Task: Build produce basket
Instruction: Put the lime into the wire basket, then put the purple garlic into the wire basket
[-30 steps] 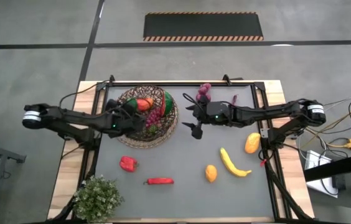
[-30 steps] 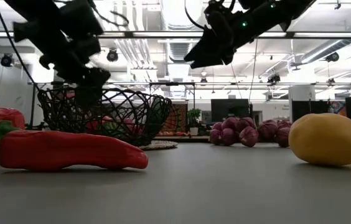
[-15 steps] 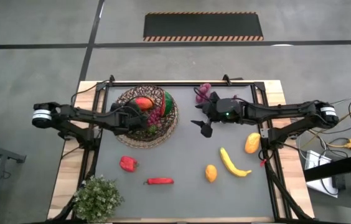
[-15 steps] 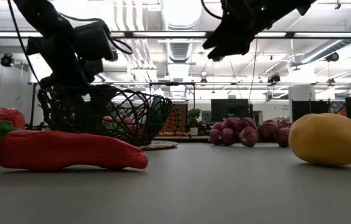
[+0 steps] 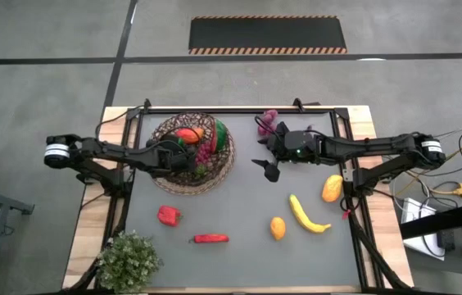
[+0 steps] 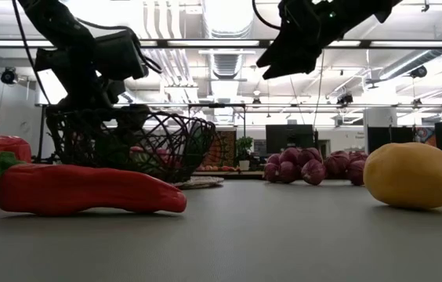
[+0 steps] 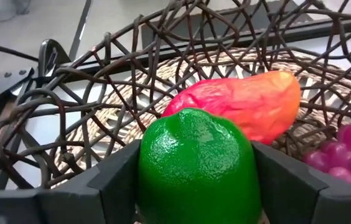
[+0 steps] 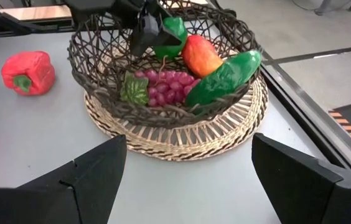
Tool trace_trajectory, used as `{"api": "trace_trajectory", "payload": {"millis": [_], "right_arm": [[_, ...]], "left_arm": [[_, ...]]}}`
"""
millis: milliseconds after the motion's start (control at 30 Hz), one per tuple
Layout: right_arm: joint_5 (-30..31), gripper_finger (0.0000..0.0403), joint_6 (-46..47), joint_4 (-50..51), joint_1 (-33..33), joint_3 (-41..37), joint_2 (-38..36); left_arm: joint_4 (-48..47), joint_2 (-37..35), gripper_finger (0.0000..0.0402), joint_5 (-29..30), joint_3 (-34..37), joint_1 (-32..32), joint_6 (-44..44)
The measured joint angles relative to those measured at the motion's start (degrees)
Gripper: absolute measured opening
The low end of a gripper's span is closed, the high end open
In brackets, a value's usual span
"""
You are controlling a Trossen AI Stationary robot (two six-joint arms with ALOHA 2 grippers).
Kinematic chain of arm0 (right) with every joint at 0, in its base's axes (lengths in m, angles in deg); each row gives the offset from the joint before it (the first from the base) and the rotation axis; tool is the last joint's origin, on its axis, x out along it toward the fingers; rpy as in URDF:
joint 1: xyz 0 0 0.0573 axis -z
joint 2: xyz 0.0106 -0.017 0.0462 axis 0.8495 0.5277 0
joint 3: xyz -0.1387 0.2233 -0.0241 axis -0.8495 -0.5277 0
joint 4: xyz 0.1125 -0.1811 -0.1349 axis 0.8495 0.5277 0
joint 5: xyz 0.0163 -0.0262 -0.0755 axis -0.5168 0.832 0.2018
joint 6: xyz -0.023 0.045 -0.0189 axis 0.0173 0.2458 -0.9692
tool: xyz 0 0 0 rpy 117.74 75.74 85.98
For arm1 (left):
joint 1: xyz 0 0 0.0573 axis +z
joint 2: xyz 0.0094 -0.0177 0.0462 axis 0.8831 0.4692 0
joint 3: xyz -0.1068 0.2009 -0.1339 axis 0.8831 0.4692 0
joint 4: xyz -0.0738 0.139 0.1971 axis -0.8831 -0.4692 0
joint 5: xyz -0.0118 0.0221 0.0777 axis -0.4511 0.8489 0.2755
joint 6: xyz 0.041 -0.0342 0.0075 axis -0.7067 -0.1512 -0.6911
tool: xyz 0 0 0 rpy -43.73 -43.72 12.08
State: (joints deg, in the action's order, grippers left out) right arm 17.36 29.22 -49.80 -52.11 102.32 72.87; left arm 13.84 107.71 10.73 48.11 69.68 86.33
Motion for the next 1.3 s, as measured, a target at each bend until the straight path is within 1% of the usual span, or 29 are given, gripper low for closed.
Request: {"api": "trace_trajectory", "payload": {"millis": [233,367,500,733,900,1300], "right_arm": [[0.01,0.0327,0.21,-0.05,0.00,-0.67,-0.04],[0.00,0.0327,-0.03,-0.04,0.00,-0.69,-0.04],[0.02,0.0327,-0.28,-0.04,0.00,-0.69,-0.04],[0.02,0.0327,-0.31,-0.06,0.00,-1.17,-0.07],[0.02,0.0327,1.39,-0.05,-0.02,-2.11,-0.07],[-0.53,0.0327,5.63,-0.58,-0.04,-2.53,-0.55]], "left_arm": [[1.41,0.22,0.0295,-0.21,-0.11,0.00,0.16],[1.35,0.22,0.0310,-0.33,-0.13,0.00,0.14],[1.05,0.15,0.0313,-0.62,-0.31,-0.07,-0.99],[1.51,-2.20,0.0314,-4.37,-2.43,-0.78,-8.19],[1.37,-4.46,0.0314,-4.84,-3.80,-2.81,-13.01],[1.57,-9.84,0.0313,-5.29,-10.15,-8.33,-25.28]]}}
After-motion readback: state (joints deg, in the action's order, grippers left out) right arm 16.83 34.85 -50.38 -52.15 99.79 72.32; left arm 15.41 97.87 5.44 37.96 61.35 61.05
